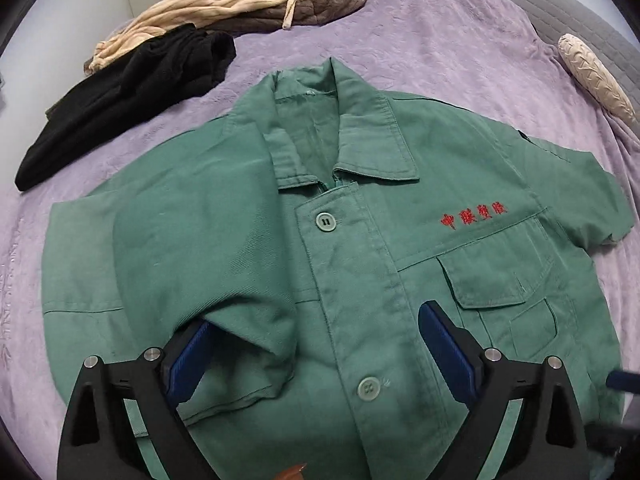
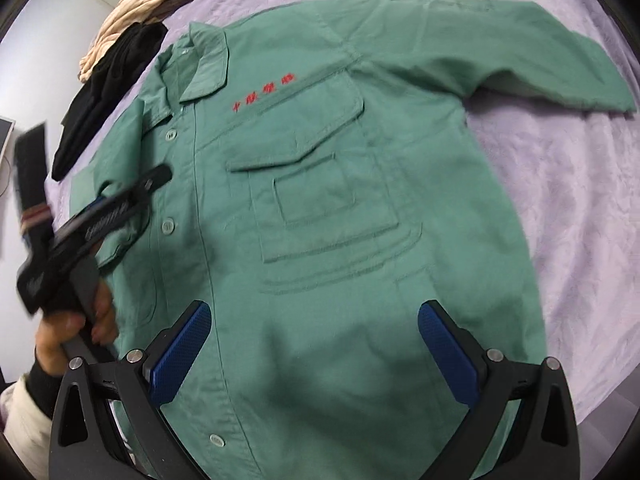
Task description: Fold small clothes
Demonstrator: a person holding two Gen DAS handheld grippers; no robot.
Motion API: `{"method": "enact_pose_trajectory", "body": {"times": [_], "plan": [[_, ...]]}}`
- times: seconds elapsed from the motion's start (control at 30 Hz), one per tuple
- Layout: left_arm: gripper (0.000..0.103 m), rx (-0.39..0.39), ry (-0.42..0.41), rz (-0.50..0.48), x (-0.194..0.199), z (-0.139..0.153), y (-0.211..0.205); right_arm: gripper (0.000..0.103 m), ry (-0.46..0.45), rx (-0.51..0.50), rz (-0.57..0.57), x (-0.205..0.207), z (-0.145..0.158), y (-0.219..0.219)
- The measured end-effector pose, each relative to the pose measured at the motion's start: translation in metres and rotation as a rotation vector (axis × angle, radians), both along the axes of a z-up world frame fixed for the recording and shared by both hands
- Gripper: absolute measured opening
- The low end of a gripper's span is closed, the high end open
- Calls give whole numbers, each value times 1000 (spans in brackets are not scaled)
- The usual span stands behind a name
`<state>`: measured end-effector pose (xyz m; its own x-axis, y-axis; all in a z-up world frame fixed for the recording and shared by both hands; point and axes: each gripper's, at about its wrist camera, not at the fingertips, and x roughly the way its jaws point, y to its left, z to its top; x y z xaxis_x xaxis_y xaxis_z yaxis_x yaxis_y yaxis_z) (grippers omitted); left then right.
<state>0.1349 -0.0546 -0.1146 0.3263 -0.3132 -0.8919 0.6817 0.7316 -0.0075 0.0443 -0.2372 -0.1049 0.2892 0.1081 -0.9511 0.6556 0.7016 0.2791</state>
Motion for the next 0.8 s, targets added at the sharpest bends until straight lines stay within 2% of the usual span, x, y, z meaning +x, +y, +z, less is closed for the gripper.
{"method": "enact_pose_trajectory", "body": {"times": [0.07, 0.13, 0.27, 0.33, 0.43, 0.57, 0.6, 0.63, 0.67, 0.7, 0.73, 0.8], "plan": [[97, -28, -10, 30, -2, 14, 32, 103, -24, -65, 63, 23, 11, 5], [97, -26, -45, 105, 1, 25, 65, 103, -72, -130, 164, 54, 23, 20], [97, 70, -103, 272, 8, 23, 143, 103, -127, -283, 433, 126, 35, 79], [97, 131, -99, 326, 15, 10, 169, 103, -118, -381, 598, 162, 26, 120], [97, 212, -78, 394, 29, -15, 194, 103, -98, -548, 764, 195, -4, 167], [97, 197, -91, 461, 49, -31, 197, 101, -76, -795, 813, 232, -33, 190], [97, 189, -110, 482, 52, -33, 197, 85, -83, -803, 802, 238, -34, 188], [97, 181, -112, 507, 55, -35, 198, 31, -111, -744, 765, 242, -28, 178], [97, 160, -96, 530, 56, -37, 201, 4, -128, -680, 704, 243, -21, 165], [97, 131, -75, 557, 58, -37, 206, 9, -163, -599, 615, 241, -12, 146], [97, 111, -61, 571, 59, -40, 208, 9, -222, -468, 481, 233, 0, 118], [97, 84, -36, 590, 60, -42, 211, 9, -289, -254, 251, 211, 2, 66]]}}
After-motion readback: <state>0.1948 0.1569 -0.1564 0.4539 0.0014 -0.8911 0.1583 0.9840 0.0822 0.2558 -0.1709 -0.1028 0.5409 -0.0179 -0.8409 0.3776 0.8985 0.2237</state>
